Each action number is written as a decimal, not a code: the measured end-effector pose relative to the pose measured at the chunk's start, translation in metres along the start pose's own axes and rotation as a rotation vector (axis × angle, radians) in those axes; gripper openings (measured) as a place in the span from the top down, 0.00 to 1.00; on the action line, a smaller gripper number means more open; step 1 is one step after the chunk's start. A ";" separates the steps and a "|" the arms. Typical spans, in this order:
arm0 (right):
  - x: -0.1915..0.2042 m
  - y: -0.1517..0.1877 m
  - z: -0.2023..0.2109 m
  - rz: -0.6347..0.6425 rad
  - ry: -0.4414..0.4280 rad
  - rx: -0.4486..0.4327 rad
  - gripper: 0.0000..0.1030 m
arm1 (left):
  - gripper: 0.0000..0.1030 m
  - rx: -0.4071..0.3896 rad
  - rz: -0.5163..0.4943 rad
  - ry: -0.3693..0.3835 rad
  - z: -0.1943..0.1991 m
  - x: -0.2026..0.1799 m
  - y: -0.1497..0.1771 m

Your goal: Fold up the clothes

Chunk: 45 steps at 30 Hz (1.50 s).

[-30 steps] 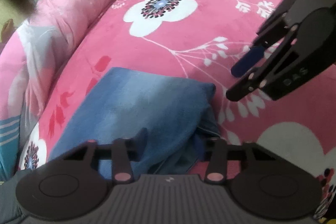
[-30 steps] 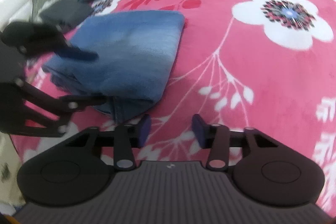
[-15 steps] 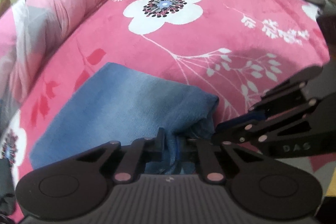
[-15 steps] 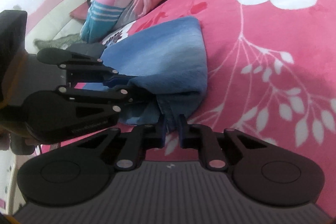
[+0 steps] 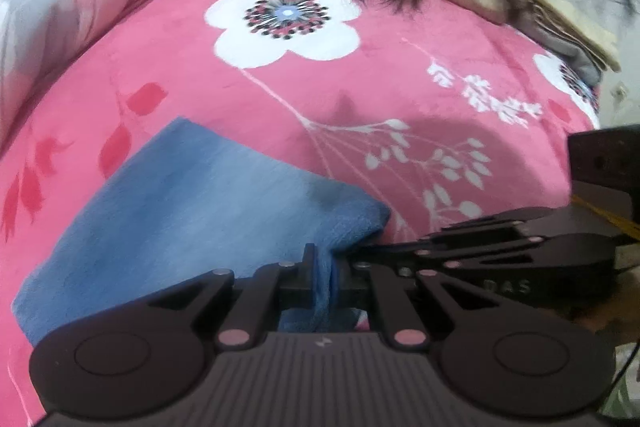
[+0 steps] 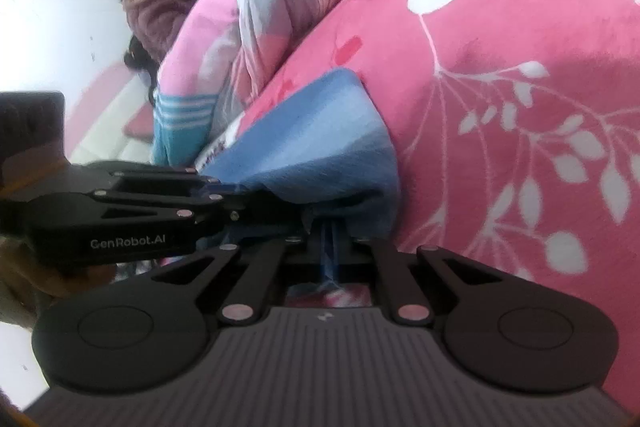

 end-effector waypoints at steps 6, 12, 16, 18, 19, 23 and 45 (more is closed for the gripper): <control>0.000 0.003 -0.017 -0.048 0.011 -0.049 0.99 | 0.94 -0.015 0.005 0.031 0.003 0.002 -0.003; -0.002 0.010 -0.012 -0.097 0.008 -0.037 1.00 | 0.94 -0.047 0.003 0.055 0.012 0.000 -0.007; -0.003 0.006 -0.038 -0.160 -0.030 -0.069 1.00 | 0.94 -0.051 -0.010 0.052 0.011 0.000 -0.006; 0.000 0.008 -0.041 -0.169 -0.040 -0.057 1.00 | 0.94 -0.054 -0.017 0.053 0.012 -0.001 -0.006; 0.001 0.010 -0.037 -0.169 -0.044 -0.052 1.00 | 0.94 -0.053 -0.016 0.053 0.013 -0.001 -0.006; -0.001 0.015 -0.015 -0.192 -0.037 -0.033 1.00 | 0.94 -0.058 -0.005 0.049 0.012 0.001 -0.007; -0.021 0.016 -0.001 -0.267 0.001 -0.067 0.99 | 0.94 -0.062 -0.018 0.051 0.010 -0.003 -0.005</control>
Point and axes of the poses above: each gripper's, at about its wrist camera, not at the fingertips, and z roughly against the way its jaws point, x to its left, y to its underside, the point moved 6 cm from there along -z, roughly the way its jaws point, and after that the axes turned 2 degrees about z, right-handed, at the moved point
